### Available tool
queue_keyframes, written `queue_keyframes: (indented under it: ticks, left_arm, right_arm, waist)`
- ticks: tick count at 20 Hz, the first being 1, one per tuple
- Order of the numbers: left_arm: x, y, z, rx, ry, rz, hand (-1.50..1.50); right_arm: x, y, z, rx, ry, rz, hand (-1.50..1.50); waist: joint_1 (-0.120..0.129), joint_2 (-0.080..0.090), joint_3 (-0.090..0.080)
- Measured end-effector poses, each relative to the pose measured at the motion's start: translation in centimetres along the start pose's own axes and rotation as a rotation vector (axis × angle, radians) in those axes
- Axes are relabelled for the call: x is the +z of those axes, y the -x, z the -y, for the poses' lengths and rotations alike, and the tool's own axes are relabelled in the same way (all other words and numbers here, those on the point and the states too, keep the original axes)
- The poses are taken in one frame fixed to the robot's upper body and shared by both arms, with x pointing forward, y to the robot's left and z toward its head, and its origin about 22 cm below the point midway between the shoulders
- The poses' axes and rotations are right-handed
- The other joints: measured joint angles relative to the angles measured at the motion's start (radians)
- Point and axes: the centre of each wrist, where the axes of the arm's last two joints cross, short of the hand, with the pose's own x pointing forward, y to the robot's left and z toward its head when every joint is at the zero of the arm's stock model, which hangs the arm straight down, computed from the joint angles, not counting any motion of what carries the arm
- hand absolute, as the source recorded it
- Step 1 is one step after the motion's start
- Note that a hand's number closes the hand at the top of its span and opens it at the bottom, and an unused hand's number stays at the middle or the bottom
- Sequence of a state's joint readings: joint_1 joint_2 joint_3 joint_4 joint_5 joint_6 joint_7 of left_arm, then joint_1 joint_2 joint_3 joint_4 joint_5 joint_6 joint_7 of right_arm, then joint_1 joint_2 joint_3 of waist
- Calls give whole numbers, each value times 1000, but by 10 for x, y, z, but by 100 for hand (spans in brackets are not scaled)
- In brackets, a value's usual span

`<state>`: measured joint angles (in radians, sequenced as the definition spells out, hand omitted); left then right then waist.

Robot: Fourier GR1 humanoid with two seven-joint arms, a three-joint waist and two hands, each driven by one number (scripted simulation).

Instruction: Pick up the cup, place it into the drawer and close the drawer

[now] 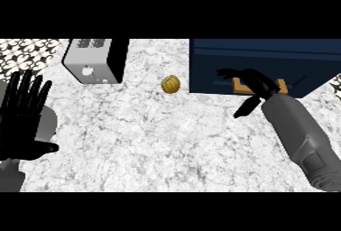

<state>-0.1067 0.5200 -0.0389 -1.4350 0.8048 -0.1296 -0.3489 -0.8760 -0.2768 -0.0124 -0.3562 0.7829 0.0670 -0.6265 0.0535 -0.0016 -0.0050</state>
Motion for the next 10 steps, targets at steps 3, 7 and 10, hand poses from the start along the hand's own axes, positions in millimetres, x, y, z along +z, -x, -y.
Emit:
queue_keyframes:
  ticks: [3, 7, 10]
  left_arm:
    - [0, 2, -4, -11, 8, 2, -150]
    - [-6, 2, 0, -13, 21, 3, -150]
    - [-3, 7, 1, -14, 19, 1, -150]
  right_arm:
    - [0, 3, 8, -27, -14, 2, -150]
    - [4, 8, 13, -52, -29, 10, -150]
    - [3, 8, 12, -67, -30, 4, -150]
  waist:
    - [7, 3, 0]
    - [18, 7, 0]
    - [18, 4, -1]
